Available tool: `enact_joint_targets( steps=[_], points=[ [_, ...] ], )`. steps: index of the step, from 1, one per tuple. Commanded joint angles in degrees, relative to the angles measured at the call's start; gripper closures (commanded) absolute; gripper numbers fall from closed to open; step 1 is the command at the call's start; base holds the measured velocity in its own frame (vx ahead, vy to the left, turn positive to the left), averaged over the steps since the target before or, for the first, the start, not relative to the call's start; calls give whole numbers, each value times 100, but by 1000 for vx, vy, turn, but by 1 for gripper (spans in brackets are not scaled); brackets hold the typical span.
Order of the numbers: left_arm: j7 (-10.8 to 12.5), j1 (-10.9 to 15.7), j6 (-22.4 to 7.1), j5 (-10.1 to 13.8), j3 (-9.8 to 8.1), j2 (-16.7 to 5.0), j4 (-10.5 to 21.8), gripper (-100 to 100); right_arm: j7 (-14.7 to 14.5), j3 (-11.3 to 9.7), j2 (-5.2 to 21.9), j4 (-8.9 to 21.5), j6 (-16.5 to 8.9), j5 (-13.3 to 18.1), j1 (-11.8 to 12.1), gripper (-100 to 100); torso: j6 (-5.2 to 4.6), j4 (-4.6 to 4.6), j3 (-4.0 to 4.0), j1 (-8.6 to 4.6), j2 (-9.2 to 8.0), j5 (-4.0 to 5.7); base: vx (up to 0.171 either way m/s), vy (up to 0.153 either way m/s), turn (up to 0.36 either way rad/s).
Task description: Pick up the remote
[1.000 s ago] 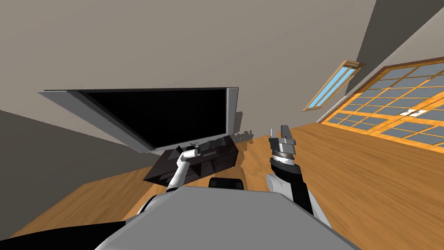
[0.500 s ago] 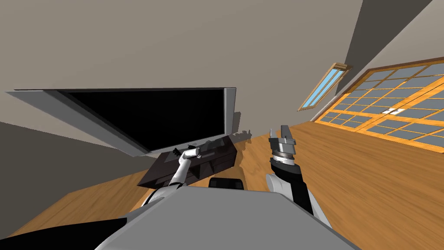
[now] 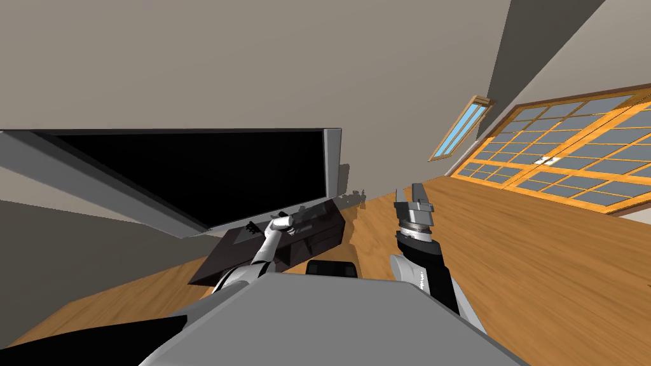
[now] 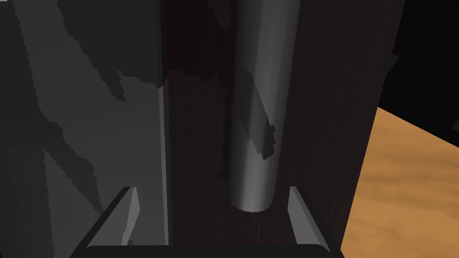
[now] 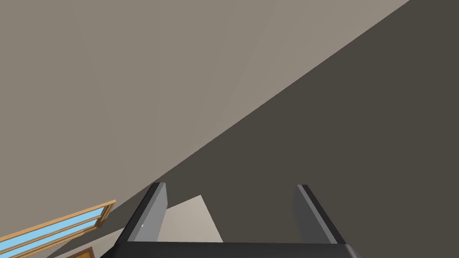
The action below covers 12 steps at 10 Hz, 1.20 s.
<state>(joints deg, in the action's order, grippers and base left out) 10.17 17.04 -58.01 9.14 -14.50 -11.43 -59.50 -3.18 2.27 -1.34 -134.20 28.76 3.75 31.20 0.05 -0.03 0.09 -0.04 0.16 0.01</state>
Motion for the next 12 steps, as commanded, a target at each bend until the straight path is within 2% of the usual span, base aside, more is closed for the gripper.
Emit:
enact_joint_targets(
  steps=[1,2,3,7,8,9,10,11,12],
  points=[
    [-16,145,-247,-45,4,-29,271,-100,0,0,0,0,0,0,0,0,0,0,0,0,0,0,33,-8,-59],
    [-27,256,-382,-85,11,-48,472,-100,0,0,0,0,0,0,0,0,-2,0,0,-1,1,0,43,-17,-126],
    [-27,256,-412,-85,11,-48,472,-100,0,0,0,0,0,0,0,0,-3,0,2,-4,3,1,31,-8,-43],
    [-65,583,-879,-223,47,-103,1065,-100,0,0,0,0,0,0,0,0,-1,0,1,-5,3,1,33,-14,-68],
    [-71,631,-944,-245,55,-112,1151,-100,0,0,0,0,0,0,0,0,1,0,-1,-3,-3,1,0,0,0],
    [-60,602,-878,-234,53,-99,1106,-100,0,0,0,0,0,0,0,0,1,2,-6,1,-11,0,0,0,0],
    [-61,608,-890,-237,54,-100,1121,0,0,0,0,0,0,0,0,0,2,3,-8,2,-14,0,0,0,0],
    [-83,563,-684,-275,57,-38,1264,-100,0,0,0,0,0,0,0,0,2,3,-8,2,-15,0,8,-10,29],
    [-89,552,-633,-285,58,-22,1300,-100,0,0,0,0,0,0,0,0,2,2,-7,-2,-13,0,10,-12,35]
  ],
)
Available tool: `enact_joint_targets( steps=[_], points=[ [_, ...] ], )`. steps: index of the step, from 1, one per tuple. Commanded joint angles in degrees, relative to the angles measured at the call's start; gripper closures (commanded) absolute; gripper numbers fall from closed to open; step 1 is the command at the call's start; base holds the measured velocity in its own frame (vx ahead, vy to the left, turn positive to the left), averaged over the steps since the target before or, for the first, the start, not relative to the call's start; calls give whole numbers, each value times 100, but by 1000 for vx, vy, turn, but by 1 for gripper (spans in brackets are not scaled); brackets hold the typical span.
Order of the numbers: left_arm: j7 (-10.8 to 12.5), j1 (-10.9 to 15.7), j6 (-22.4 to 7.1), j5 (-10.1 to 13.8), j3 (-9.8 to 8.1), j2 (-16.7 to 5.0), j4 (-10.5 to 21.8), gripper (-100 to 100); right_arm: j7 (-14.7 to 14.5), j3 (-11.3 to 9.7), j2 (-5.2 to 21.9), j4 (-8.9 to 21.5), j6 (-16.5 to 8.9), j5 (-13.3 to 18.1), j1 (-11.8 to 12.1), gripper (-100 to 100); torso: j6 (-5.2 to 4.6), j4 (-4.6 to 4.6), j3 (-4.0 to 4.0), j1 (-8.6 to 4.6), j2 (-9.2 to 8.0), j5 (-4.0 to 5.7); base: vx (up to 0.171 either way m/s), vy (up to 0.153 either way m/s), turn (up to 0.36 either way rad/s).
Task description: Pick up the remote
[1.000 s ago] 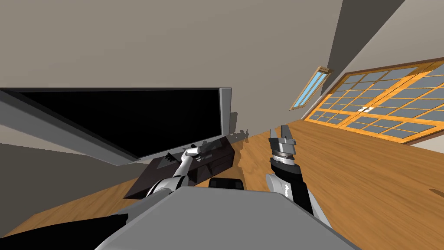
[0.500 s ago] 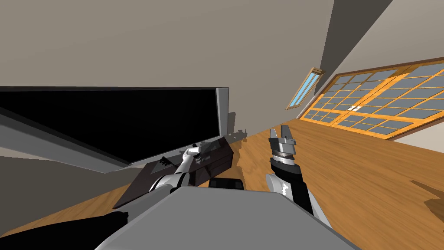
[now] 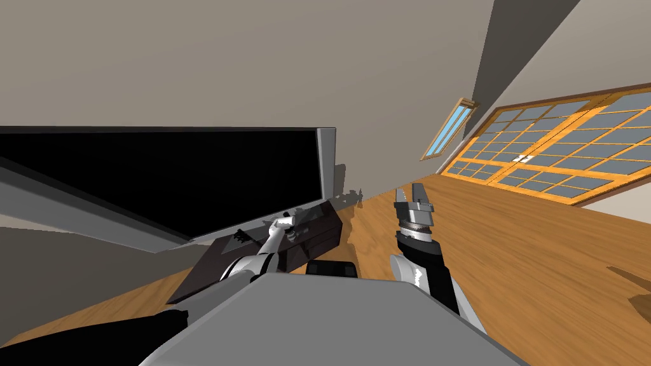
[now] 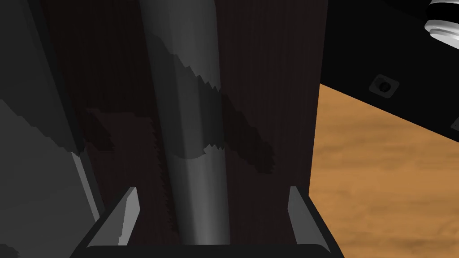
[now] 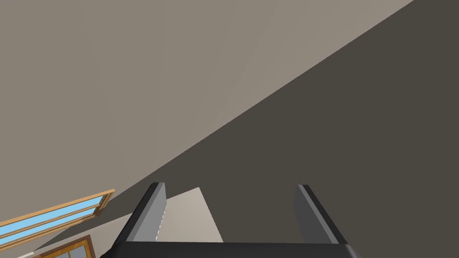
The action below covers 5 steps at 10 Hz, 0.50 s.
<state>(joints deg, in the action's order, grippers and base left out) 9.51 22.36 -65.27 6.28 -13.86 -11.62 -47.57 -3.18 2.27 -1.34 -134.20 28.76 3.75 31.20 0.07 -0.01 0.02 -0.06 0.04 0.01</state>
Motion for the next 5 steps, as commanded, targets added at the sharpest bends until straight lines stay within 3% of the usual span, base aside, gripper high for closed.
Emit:
enact_joint_targets(
  steps=[1,2,3,4,5],
  points=[
    [-34,-1,197,-17,-6,28,179,-100,0,0,0,0,0,0,0,0,0,0,0,0,0,0,12,-15,43],
    [-45,-23,300,-36,-4,59,252,-100,0,0,0,0,0,0,0,0,0,0,1,-1,1,0,9,-11,32],
    [-28,-35,204,-32,0,53,154,-100,0,0,0,0,0,0,0,0,0,0,0,0,0,0,0,0,0],
    [-29,-39,221,-35,1,57,157,100,0,0,0,0,0,0,0,0,-1,1,-1,2,-1,0,0,0,0],
    [-29,-38,219,-35,1,57,157,100,0,0,0,0,0,0,0,0,-1,1,-1,3,-2,0,0,0,0]
  ],
)
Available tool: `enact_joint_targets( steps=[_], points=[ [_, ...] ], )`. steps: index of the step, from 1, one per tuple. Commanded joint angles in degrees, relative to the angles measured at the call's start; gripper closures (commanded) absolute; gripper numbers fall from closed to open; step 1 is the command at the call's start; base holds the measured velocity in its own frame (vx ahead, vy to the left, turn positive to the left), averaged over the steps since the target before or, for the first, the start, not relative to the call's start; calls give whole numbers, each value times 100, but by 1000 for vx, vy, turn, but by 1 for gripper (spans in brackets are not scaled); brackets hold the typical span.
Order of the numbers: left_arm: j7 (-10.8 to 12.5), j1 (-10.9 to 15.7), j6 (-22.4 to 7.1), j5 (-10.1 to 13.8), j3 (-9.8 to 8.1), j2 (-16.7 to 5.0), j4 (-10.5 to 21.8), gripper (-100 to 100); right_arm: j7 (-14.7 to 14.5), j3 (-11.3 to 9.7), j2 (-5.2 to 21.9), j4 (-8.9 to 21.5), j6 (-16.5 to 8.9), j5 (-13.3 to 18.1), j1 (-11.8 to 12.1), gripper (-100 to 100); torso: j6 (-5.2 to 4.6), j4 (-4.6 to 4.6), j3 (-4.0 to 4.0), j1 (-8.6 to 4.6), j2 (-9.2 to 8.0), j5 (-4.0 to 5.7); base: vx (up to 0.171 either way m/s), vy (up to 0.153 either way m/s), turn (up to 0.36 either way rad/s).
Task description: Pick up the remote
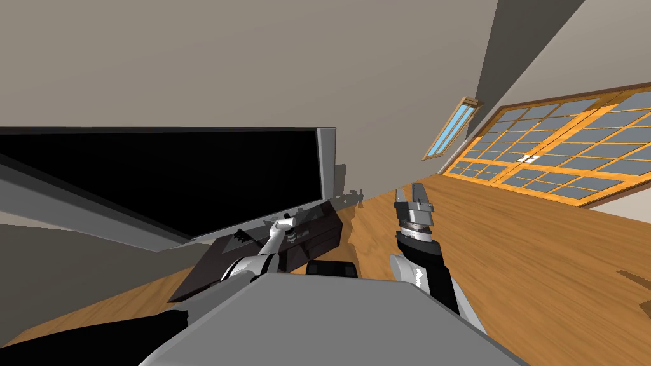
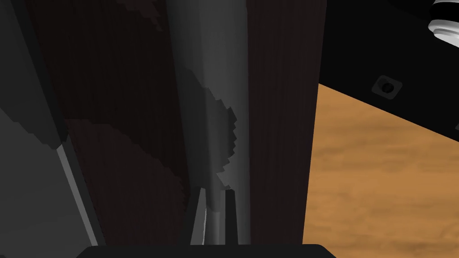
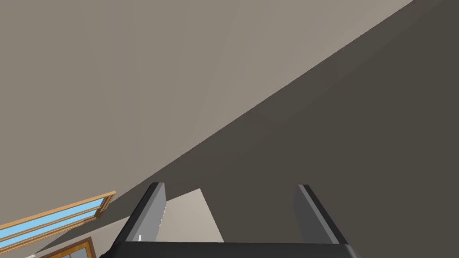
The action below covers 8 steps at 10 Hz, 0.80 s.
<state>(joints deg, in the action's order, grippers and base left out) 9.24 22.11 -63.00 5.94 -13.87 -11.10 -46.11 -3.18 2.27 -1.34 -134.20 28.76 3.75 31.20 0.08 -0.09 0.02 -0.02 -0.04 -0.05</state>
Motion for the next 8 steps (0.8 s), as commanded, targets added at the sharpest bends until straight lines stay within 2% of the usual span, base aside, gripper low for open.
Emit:
enact_joint_targets(
  steps=[1,3,4,5,8],
  points=[
    [0,0,0,0,0,0,0,100,0,0,0,0,0,0,0,0,0,0,0,0,0,0,0,0,0],
    [4,-3,-8,1,-1,3,3,100,0,0,0,0,0,0,0,0,-3,-1,6,11,10,-3,0,0,0],
    [4,-4,-8,2,-1,3,3,0,0,0,0,0,0,0,0,0,-3,-1,6,11,12,-3,0,0,0],
    [9,56,-185,46,-7,-71,-75,100,0,0,0,0,0,0,0,0,-3,-1,7,12,12,-3,-2,22,-63],
    [31,100,-390,84,-10,-133,-220,100,0,0,0,0,0,0,0,0,-6,1,4,14,9,-1,-9,11,-32]
  ],
)
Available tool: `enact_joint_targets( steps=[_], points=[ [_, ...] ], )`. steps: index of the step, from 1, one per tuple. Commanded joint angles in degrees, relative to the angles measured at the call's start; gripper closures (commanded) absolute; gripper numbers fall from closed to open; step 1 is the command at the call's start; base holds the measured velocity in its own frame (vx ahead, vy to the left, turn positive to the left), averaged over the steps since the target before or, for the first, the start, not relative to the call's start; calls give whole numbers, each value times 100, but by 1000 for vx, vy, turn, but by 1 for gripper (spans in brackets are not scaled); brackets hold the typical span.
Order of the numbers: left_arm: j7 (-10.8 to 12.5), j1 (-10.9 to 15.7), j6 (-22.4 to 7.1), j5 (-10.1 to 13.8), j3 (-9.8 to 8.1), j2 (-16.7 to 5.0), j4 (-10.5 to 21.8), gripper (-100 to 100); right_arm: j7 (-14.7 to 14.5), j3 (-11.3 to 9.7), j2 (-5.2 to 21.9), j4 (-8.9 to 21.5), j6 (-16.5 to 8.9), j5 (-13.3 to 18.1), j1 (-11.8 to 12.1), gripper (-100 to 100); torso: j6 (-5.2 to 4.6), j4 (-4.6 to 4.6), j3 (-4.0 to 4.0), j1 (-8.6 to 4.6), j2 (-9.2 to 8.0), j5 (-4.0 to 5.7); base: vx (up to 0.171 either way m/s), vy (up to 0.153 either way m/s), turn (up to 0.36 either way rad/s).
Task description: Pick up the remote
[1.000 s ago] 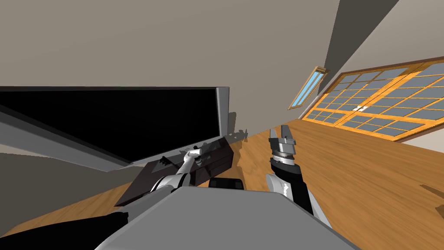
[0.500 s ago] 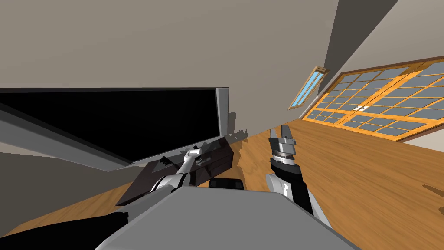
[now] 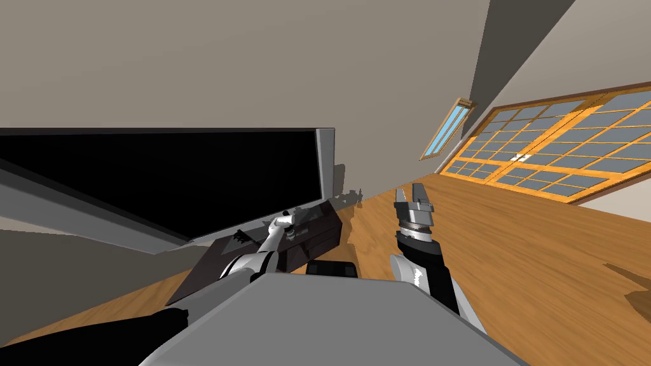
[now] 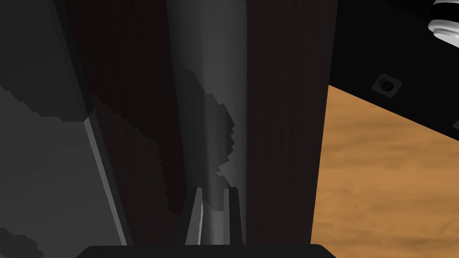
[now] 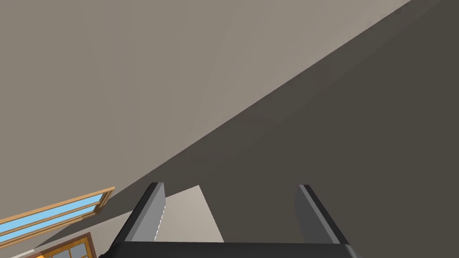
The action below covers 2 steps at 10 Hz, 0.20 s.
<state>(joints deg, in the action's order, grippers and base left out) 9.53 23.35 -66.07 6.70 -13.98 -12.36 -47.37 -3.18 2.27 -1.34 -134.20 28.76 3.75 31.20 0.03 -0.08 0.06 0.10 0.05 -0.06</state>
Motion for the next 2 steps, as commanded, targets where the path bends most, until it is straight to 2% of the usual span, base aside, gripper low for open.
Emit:
enact_joint_targets(
  steps=[1,2],
  points=[
    [0,0,0,0,0,0,0,100,0,0,0,0,0,0,0,0,0,0,0,0,0,0,0,0,0],
    [2,1,-17,1,-1,-3,-10,0,0,0,0,0,0,0,0,0,0,-1,1,-2,1,-1,0,0,0]
  ],
)
